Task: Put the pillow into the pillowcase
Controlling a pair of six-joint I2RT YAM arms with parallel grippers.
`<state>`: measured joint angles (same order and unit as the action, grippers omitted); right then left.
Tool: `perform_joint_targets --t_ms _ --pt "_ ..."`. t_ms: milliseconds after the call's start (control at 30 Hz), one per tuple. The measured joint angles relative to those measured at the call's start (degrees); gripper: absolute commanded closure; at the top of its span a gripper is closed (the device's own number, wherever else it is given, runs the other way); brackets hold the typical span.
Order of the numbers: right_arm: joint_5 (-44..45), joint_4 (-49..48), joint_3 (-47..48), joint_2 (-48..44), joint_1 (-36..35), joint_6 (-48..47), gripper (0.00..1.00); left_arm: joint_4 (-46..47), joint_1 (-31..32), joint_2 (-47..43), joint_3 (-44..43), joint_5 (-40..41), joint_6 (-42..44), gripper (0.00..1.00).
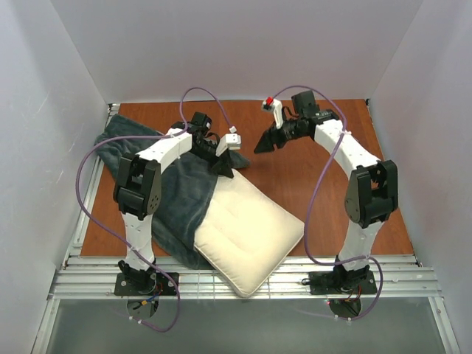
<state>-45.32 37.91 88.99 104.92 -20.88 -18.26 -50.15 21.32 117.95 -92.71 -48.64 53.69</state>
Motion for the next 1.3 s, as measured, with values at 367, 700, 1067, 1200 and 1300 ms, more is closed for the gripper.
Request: perform_joint_targets --t_ms 367,700,1067,1200,1300 --pt "6.1 -4.7 14.4 22.3 -1.5 -2.1 0.28 -5.9 7.1 -16.1 3.4 1.4 10.0 0.20" --pt "7.0 -4.3 21.8 29.3 -6.2 -1.3 0.98 -3.5 16.3 -24.0 9.7 7.5 12.9 0.19" --pt "-2.0 -3.7 21.0 30.2 -5.1 0.1 0.99 -0.4 26.3 -5.4 2.4 17.3 17.5 0.19" --pt "-4.6 -3.7 18.3 28.9 -4.8 0.6 0.99 -2.7 27.2 -1.3 1.1 19.1 18.3 0.56" --pt "-5.9 -3.4 15.8 26.5 -4.7 0.7 0.99 -6.7 27.3 -0.6 -1.6 19.6 19.2 1.00"
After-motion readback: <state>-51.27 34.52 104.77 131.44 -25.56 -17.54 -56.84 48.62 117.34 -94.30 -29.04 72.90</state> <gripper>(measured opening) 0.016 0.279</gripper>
